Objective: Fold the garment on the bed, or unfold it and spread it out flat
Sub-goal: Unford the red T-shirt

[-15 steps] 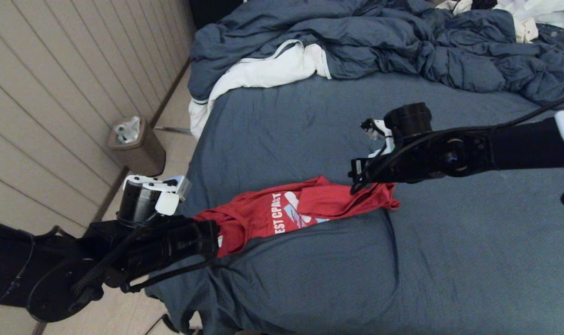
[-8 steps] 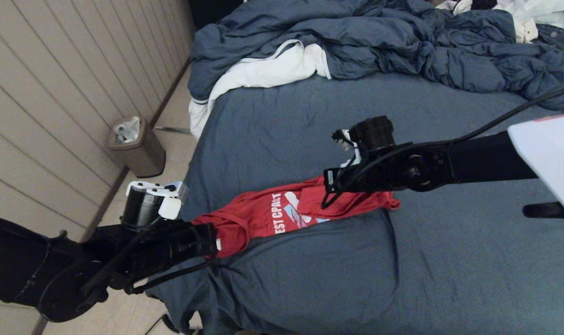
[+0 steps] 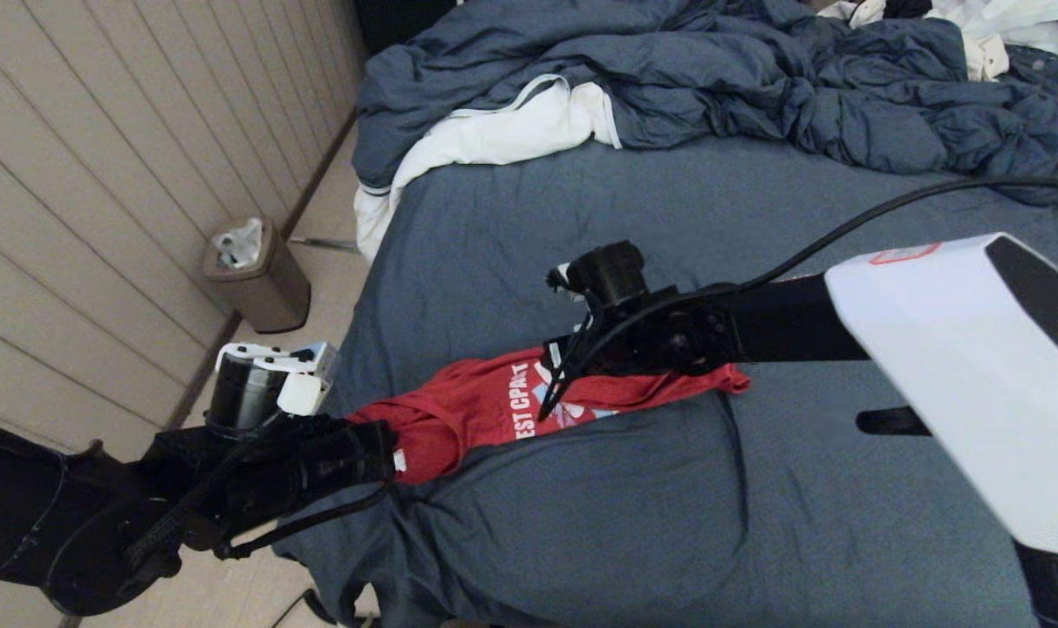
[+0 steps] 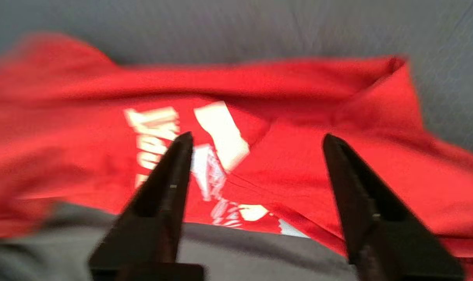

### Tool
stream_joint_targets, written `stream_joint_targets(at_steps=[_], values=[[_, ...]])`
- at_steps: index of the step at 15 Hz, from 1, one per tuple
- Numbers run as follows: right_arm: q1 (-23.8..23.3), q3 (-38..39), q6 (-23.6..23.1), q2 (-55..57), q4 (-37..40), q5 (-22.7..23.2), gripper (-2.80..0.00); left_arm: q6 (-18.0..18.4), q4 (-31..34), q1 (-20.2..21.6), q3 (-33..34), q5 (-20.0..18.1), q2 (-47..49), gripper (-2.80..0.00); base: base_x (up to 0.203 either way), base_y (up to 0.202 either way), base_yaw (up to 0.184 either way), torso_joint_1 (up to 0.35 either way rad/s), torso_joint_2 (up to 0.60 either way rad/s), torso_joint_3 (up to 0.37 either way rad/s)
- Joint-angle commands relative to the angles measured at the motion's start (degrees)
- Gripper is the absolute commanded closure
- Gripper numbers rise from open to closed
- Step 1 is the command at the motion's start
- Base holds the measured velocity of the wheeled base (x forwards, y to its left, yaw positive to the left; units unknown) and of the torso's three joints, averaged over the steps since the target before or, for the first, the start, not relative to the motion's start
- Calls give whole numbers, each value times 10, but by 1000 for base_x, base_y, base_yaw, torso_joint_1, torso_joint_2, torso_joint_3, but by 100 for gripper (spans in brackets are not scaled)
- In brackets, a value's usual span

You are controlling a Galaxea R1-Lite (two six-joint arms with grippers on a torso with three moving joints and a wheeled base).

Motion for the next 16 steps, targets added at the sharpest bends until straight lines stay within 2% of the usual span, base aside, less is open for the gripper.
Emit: stream_joint_targets(at_steps=[1, 6, 7, 9, 13, 16], values=[[6, 6, -4, 29, 1, -24, -280, -3, -2, 0, 1, -2, -4, 0, 0, 0, 0, 0, 0, 0], [-4, 12, -15, 37, -2, -37, -280, -2, -2, 0, 1, -3, 5, 0, 0, 0, 0, 0, 0, 0], [-4, 11, -15, 37, -2, -40, 0, -2, -2, 0, 1, -3, 6, 0, 0, 0, 0, 0, 0, 0], [-4, 9, -27, 45, -3, -56, 0, -2, -2, 0, 1, -5, 7, 0, 0, 0, 0, 0, 0, 0], [-4, 7, -33, 38, -4, -58, 0, -3, -2, 0, 1, -11, 10, 0, 0, 0, 0, 0, 0, 0], [-1, 11, -34, -11, -4, -75, 0, -3, -2, 0, 3, -11, 9, 0, 0, 0, 0, 0, 0, 0]])
